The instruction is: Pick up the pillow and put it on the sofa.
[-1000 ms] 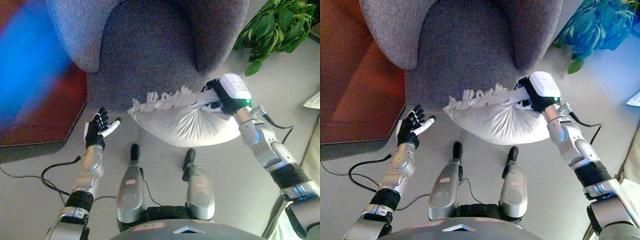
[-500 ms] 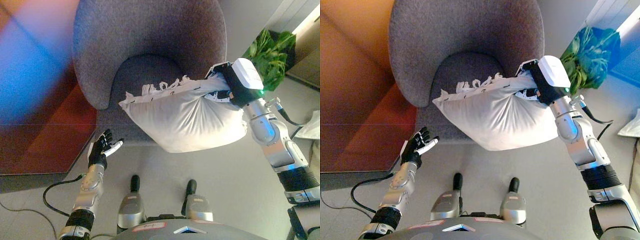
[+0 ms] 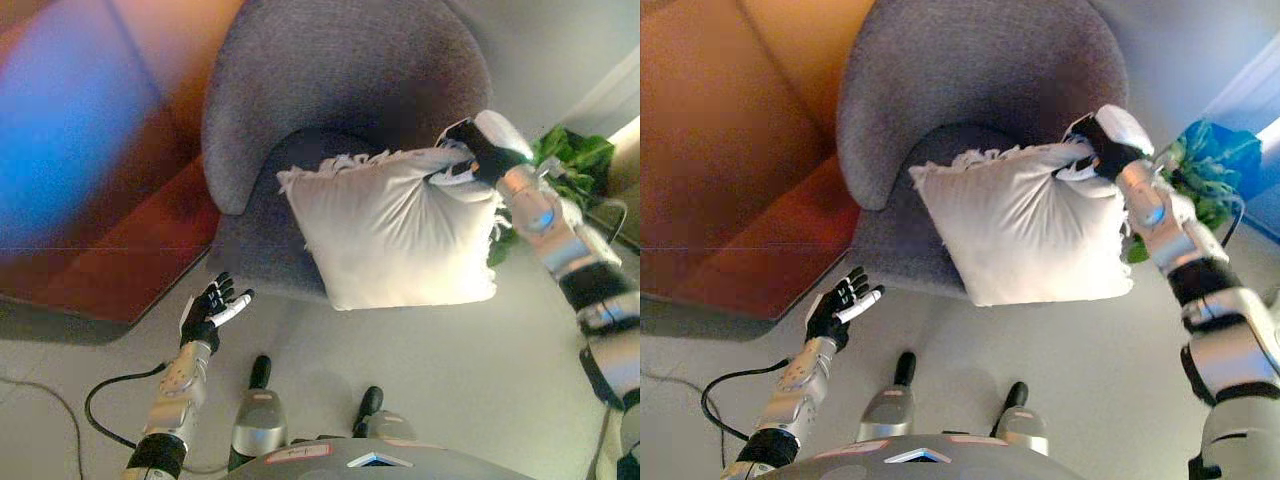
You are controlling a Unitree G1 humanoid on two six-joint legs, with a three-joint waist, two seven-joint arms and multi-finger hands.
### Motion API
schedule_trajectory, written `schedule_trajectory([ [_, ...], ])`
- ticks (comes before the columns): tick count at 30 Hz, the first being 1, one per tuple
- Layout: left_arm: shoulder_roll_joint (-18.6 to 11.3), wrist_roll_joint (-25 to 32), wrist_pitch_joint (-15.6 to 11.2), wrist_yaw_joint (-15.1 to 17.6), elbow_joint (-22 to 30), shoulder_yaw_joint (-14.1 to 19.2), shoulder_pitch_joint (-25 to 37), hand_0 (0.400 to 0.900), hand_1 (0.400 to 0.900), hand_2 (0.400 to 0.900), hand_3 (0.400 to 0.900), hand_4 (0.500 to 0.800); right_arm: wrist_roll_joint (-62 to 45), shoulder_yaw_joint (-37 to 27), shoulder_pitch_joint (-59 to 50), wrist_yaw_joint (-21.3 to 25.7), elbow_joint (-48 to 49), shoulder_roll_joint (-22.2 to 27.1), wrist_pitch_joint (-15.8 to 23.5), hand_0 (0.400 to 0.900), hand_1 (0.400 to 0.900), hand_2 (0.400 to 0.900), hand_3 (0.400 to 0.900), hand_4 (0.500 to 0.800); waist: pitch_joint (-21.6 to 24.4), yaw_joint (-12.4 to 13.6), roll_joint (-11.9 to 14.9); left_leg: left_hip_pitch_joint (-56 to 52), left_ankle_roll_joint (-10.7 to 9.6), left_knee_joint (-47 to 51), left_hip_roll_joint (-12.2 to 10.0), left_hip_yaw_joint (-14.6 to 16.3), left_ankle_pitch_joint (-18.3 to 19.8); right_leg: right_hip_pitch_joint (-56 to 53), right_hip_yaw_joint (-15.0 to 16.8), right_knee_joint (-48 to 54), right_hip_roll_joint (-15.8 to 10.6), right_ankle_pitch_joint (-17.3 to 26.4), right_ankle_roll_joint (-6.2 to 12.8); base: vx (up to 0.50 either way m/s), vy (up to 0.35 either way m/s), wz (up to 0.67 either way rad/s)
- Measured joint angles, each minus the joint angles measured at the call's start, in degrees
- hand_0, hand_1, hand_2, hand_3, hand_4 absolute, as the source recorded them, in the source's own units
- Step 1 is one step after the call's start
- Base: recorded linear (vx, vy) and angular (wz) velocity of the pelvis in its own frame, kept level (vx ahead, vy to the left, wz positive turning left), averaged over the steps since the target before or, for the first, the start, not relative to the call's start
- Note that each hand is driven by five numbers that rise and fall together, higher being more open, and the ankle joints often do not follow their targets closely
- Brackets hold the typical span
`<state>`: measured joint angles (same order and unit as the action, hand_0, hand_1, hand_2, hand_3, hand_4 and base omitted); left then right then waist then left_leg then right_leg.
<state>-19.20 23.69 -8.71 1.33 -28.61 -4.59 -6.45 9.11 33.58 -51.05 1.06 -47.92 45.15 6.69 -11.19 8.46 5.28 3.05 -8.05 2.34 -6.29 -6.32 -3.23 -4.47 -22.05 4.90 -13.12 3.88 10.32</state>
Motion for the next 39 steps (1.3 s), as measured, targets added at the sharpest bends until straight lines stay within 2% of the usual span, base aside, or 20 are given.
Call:
schedule_trajectory([
  [5,-2.67,1.43,-0.04,-1.77,0.43,-2.49,1.44,0.9,0.9,0.9,0.9,0.8,-0.42,2.9,-10.22,-0.06,-16.85,-0.91,-1.26,0.4,0.4,0.4,0.4,0.5,0.01,4.56,0.0,3.52,-0.22,-0.13,0.13,-3.46,-1.24,0.45,-4.1,0.05,0.48,-0.02,0.01,0.04,-0.056,0.49],
  [6,-3.3,1.43,-0.03,-2.19,0.54,-3.21,2.02,0.9,0.9,0.9,0.9,0.8,-0.45,2.87,-11.62,-0.07,-20.2,-0.88,-0.98,0.541,0.541,0.541,0.541,0.585,0.01,5.99,0.0,4.34,-0.24,-0.16,0.32,-4.47,-1.56,0.43,-5.4,0.07,0.56,-0.04,0.03,0.05,-0.053,0.48],
  [7,-3.57,1.43,-0.04,-2.52,0.57,-3.66,2.6,0.9,0.9,0.9,0.9,0.8,-0.45,2.78,-12.52,-0.06,-22.28,-0.78,-1.4,0.9,0.9,0.9,0.9,0.8,0.0,6.37,0.02,4.94,-0.23,-0.21,0.47,-5.25,-1.77,0.39,-6.35,0.06,0.6,-0.03,0.02,0.06,-0.045,0.45],
  [13,-4.63,1.45,0.13,-4.13,0.98,-5.06,4.45,0.9,0.9,0.9,0.9,0.8,-2.7,1.83,-14.79,0.83,-24.6,-0.24,-1.88,0.9,0.9,0.9,0.9,0.8,-0.27,8.87,0.52,6.44,-0.13,-0.22,1.6,-8.79,-2.95,-0.94,-9.73,0.09,0.47,-0.09,0.1,0.05,-0.018,0.28],
  [16,-5.37,1.45,0.15,-4.33,1.59,-5.23,4.62,0.9,0.9,0.9,0.9,0.8,-4.27,-1.39,-17.42,2.54,-24.81,-0.25,-2.35,0.9,0.9,0.9,0.9,0.8,-0.66,9.29,1.27,6.64,-0.3,-0.2,1.84,-9.68,-3.45,-1.41,-10.19,0.09,0.49,-0.36,0.43,0.04,0.014,0.08],
  [20,-5.85,1.45,0.89,-4.29,1.6,-5.39,4.67,0.9,0.9,0.9,0.9,0.8,-6.96,-4.95,-19.15,5.22,-24.48,-0.25,-2.48,0.9,0.9,0.9,0.9,0.8,-0.66,9.13,2.07,6.56,-0.15,-0.22,2.11,-9.66,-3.98,-1.5,-9.82,0.08,0.22,-0.36,0.42,0.02,0.045,-0.14],
  [26,-5.86,1.44,1.39,-3.66,1.6,-6.16,4.97,0.9,0.9,0.9,0.9,0.8,-12.26,-9.94,-18.25,6.58,-22.77,-1.08,-2.95,0.9,0.9,0.9,0.9,0.8,-0.58,8.33,2.26,5.06,0.11,-0.22,2.2,-8.29,-4.12,-1.92,-8.3,0.0,-0.35,-0.09,0.19,-0.01,0.059,-0.29],
  [30,-6.1,1.28,2.19,-1.69,1.65,-6.1,4.56,0.9,0.9,0.9,0.9,0.8,-15.33,-14.59,-10.81,7.87,-7.05,-5.33,-2.79,0.9,0.9,0.9,0.9,0.8,-0.37,5.21,2.39,3.17,0.76,-0.05,2.24,-4.6,-3.71,-1.35,-4.66,-0.04,-1.19,0.29,0.34,-0.02,0.065,-0.51],
  [32,-6.02,1.08,2.35,-1.19,1.99,-5.96,4.75,0.9,0.9,0.9,0.9,0.8,-15.56,-14.33,-5.71,7.35,1.1,-7.37,-2.01,0.9,0.9,0.9,0.9,0.8,-0.24,3.54,2.45,2.05,0.95,0.06,2.26,-2.65,-3.46,-1.51,-2.87,-0.02,-1.56,0.67,0.51,-0.03,0.06,-0.48],
  [34,-5.68,0.78,2.37,-0.66,3.59,-5.45,4.52,0.9,0.9,0.9,0.9,0.8,-15.66,-18.72,4.19,7.3,12.45,-10.42,-1.87,0.9,0.9,0.9,0.9,0.8,0.22,2.12,2.76,1.32,1.18,0.14,2.17,-0.7,-3.23,-1.41,-1.45,-0.07,-1.82,0.7,0.53,-0.03,0.052,-0.51],
  [35,-5.61,0.73,2.4,-0.57,3.85,-5.31,4.6,0.9,0.9,0.9,0.9,0.8,-15.6,-17.88,6.9,6.67,14.55,-11.14,-1.59,0.9,0.9,0.9,0.9,0.8,0.3,1.04,2.79,0.85,1.25,0.29,2.09,0.16,-3.15,-1.27,-0.45,-0.03,-1.89,0.86,0.47,-0.03,0.048,-0.52],
  [36,-5.5,0.67,2.43,-0.53,4.29,-5.2,4.75,0.9,0.9,0.9,0.9,0.8,-15.63,-19.31,11.05,6.04,16.95,-12.6,-1.72,0.9,0.9,0.9,0.9,0.8,0.5,-0.24,2.76,0.51,1.3,0.35,2.02,1.02,-2.96,-0.42,0.5,-0.09,-1.9,0.95,0.43,-0.03,0.042,-0.53],
  [37,-5.3,0.49,2.39,-0.47,5.21,-4.56,4.28,0.9,0.9,0.9,0.9,0.8,-15.66,-22.94,17.22,5.82,22.43,-15.22,-1.49,0.9,0.9,0.9,0.9,0.8,0.76,-0.22,2.83,-0.11,1.34,0.64,1.89,1.99,-2.83,-0.74,1.35,-0.15,-1.98,0.98,0.4,-0.02,0.015,-0.3],
  [39,-5.0,-0.67,2.42,-0.15,5.5,-3.66,4.16,0.9,0.9,0.9,0.9,0.8,-15.56,-23.01,23.91,4.04,25.53,-15.74,-1.69,0.9,0.9,0.9,0.9,0.8,0.97,-2.09,2.54,-0.87,1.43,0.69,1.77,3.87,-2.43,-0.11,3.37,-0.12,-2.11,1.28,0.38,-0.02,0.024,-0.37],
])
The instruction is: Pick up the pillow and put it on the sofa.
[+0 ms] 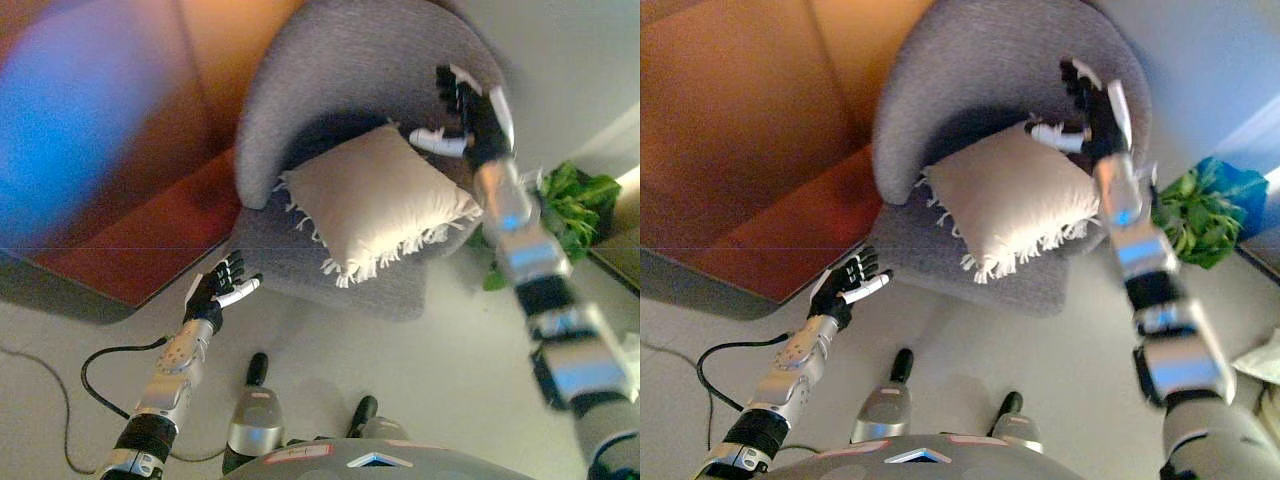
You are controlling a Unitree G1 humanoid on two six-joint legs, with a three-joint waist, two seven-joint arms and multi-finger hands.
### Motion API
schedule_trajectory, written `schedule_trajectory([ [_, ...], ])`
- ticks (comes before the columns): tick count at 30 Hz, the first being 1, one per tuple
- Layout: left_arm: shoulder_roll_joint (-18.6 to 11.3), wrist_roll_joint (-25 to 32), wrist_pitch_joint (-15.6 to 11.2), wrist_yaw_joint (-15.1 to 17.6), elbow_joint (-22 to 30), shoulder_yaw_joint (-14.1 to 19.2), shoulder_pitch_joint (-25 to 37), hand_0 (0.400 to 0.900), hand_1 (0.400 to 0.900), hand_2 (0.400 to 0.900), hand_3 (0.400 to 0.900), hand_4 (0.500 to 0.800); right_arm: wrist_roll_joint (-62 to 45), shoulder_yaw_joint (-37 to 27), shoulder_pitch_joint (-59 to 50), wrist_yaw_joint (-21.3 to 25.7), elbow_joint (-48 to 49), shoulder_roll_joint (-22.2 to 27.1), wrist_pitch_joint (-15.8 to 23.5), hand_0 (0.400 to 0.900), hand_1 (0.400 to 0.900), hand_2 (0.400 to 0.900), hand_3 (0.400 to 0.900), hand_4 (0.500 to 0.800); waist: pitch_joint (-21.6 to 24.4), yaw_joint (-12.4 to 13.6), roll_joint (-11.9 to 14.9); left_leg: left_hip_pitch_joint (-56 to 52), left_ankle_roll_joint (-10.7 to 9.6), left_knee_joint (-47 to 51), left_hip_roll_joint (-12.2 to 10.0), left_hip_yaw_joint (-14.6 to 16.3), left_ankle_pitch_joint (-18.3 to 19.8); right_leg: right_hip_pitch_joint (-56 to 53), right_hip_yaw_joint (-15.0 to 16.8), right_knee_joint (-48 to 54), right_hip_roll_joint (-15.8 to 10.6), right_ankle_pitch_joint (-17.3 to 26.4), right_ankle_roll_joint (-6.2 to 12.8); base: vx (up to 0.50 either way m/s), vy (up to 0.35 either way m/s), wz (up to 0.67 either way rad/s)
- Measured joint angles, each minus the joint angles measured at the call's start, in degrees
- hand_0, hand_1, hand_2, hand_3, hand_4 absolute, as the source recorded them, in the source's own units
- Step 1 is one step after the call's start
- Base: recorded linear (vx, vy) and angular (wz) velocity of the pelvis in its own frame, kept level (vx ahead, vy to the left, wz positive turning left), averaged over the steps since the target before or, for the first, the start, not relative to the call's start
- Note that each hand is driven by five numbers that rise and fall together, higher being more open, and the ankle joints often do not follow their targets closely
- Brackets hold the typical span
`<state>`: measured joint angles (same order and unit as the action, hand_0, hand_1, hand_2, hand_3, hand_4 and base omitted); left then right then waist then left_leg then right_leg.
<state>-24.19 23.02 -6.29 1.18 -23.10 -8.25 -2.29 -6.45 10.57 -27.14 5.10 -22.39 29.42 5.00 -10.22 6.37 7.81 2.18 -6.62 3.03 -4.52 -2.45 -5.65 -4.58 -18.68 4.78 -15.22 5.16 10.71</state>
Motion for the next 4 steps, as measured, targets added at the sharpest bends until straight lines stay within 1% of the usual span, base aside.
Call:
schedule_trajectory([
  [1,0.21,-0.48,0.01,0.08,0.25,0.57,-0.31,0.9,0.9,0.9,0.9,0.8,0.01,-0.85,4.17,-0.49,1.22,-0.4,0.06,0.9,0.9,0.9,0.9,0.8,0.21,-1.2,-0.18,-0.41,-0.03,0.05,-0.07,0.67,0.2,0.2,0.72,-0.06,-0.02,0.01,-0.01,-0.03,0.019,-0.42],
  [2,0.6,-0.76,-0.01,0.34,0.53,1.54,-0.87,0.9,0.9,0.9,0.9,0.8,0.02,-2.07,7.45,-0.73,2.01,-1.39,0.03,0.9,0.9,0.9,0.9,0.8,0.41,-1.63,-0.41,-0.79,0.0,0.17,-0.15,1.26,0.27,0.15,1.24,-0.09,-0.04,0.02,-0.01,-0.02,0.01,-0.32],
  [3,0.91,-0.89,-0.02,0.55,0.54,1.77,-0.85,0.9,0.9,0.9,0.9,0.8,0.03,-3.25,11.37,-1.25,3.26,-1.56,0.04,0.9,0.9,0.9,0.9,0.8,0.55,-2.44,-0.65,-1.21,-0.03,0.26,-0.29,1.99,0.42,0.54,2.19,-0.15,0.02,0.06,0.04,-0.02,0.005,-0.25],
  [4,1.51,-0.92,-0.08,0.56,0.64,2.8,-1.26,0.9,0.9,0.9,0.9,0.8,0.03,-5.36,16.09,-1.93,5.33,-2.74,0.08,0.9,0.9,0.9,0.9,0.8,0.8,-2.52,-1.14,-1.58,-0.03,0.55,-0.41,2.72,0.53,0.66,2.8,-0.15,0.06,0.06,0.04,-0.01,0.001,-0.07],
])
